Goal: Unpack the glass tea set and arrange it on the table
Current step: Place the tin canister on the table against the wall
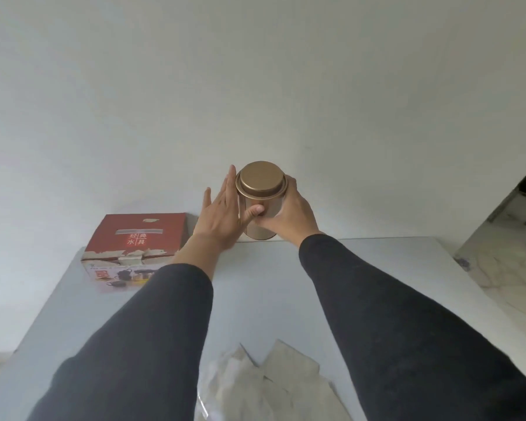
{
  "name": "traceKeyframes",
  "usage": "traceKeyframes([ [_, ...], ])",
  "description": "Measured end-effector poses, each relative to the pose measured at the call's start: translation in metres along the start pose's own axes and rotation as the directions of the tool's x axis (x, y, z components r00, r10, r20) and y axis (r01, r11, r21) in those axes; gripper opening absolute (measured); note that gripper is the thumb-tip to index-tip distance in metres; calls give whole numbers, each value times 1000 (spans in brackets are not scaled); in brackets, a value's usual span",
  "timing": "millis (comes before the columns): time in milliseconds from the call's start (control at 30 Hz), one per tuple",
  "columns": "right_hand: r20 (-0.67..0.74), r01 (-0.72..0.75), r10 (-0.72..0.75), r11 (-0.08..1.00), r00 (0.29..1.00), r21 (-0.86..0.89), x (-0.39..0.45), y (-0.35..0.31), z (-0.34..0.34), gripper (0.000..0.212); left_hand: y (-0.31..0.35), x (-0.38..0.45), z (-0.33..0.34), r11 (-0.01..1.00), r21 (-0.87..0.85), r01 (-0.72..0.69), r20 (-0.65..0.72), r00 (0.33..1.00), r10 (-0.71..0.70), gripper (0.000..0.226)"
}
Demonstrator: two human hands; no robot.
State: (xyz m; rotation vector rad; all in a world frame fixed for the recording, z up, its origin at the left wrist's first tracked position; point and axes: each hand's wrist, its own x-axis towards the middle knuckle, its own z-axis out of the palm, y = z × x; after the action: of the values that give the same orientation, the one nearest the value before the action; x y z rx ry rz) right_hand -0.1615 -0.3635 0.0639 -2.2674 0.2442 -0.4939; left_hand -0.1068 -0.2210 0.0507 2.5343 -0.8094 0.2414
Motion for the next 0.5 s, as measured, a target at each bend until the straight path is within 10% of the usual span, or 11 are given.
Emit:
traceKeyframes([
  [500,-210,-162,148,986,967,-51,-20,136,-172,90,192,61,99,976,74,-202,148,971,190,90],
])
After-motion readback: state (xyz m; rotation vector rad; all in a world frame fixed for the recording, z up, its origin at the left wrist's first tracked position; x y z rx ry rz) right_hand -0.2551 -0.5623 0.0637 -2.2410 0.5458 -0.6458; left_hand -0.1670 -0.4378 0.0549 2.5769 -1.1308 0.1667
